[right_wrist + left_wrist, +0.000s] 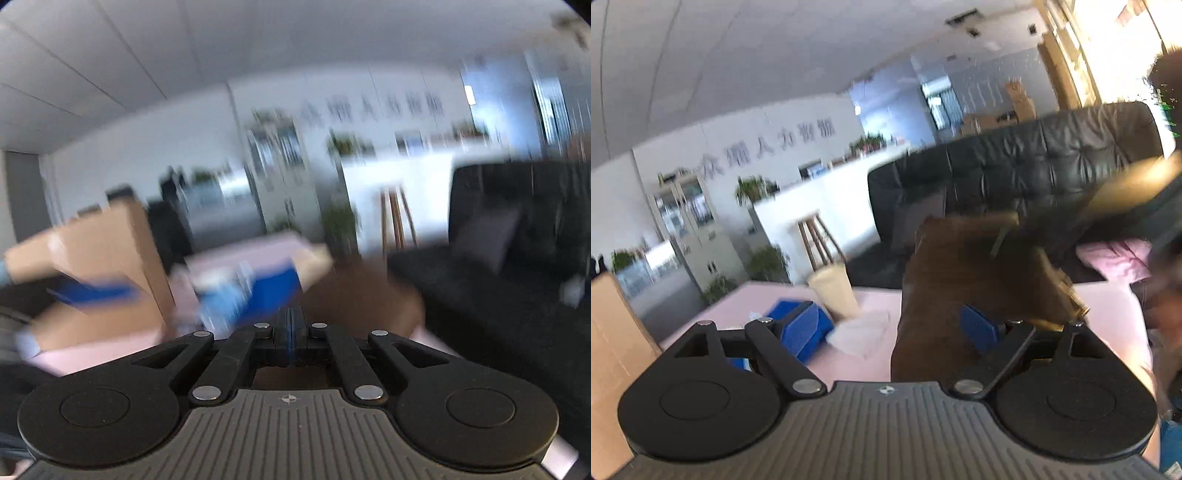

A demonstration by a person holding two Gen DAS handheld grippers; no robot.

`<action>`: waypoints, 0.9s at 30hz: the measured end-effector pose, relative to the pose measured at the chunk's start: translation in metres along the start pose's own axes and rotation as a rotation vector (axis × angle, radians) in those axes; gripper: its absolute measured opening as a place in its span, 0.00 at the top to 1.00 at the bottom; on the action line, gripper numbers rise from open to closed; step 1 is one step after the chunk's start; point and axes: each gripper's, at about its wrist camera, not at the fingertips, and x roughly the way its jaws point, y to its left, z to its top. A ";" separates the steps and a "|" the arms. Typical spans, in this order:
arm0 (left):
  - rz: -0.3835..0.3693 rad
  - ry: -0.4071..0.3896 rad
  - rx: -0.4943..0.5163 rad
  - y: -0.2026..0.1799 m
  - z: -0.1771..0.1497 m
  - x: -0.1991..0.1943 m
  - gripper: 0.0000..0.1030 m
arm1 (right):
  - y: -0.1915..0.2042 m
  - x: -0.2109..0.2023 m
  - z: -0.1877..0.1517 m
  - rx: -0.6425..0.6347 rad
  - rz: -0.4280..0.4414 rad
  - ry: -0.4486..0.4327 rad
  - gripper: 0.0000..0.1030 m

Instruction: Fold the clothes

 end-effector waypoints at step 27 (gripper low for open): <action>-0.234 0.107 0.017 -0.042 -0.035 0.025 0.26 | -0.042 0.041 0.016 0.219 0.088 0.047 1.00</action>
